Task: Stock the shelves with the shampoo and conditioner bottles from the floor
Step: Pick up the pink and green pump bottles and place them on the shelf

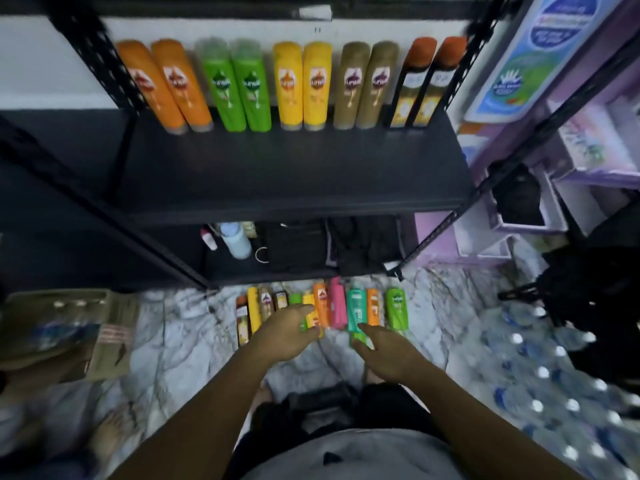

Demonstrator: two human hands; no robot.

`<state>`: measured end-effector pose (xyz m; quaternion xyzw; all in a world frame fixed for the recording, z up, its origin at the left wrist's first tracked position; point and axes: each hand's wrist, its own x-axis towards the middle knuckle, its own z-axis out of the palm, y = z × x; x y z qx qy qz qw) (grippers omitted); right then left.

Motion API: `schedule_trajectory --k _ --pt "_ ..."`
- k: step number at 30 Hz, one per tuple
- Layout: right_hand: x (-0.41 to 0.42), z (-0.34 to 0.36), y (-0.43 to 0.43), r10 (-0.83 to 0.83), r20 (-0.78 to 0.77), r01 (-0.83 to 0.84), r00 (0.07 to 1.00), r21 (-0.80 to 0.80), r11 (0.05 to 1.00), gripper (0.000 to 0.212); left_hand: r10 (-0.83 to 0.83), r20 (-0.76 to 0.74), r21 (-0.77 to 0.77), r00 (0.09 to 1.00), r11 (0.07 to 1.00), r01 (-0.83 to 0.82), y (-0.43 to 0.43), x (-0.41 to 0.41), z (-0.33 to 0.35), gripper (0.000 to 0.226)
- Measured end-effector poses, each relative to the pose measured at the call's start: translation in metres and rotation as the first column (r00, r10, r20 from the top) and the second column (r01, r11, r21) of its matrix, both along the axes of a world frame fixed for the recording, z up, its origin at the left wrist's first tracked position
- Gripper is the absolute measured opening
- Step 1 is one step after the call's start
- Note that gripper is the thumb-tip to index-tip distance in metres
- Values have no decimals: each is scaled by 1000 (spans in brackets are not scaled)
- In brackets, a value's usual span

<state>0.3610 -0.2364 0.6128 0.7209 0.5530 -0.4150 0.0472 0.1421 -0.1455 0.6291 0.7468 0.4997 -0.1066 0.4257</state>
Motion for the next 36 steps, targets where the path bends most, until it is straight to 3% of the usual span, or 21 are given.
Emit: schedule_trajectory --k 7,15,19,26,31,36 --pt "20 -45 -6 -4 73 11 997 -99 995 65 -52 -76 -71 996 996 47 -3 4 -48 67" --pt "47 -104 14 -40 86 53 995 -150 987 65 -69 -85 -100 994 993 61 19 44 -112 56" --pt "66 -183 35 -80 81 93 994 -171 981 63 -41 -102 -83 994 996 33 41 69 -195 62" --pt "99 -381 59 -250 -12 242 968 -206 948 64 13 -136 -88 991 996 -25 76 113 -393 68" --pt "116 -494 79 -391 -59 379 919 -150 913 65 26 -156 0 987 1000 -26 91 146 -512 59" --pt "128 -578 117 -416 -85 413 906 -49 910 74 169 -117 9 979 985 -170 117 169 -599 72"
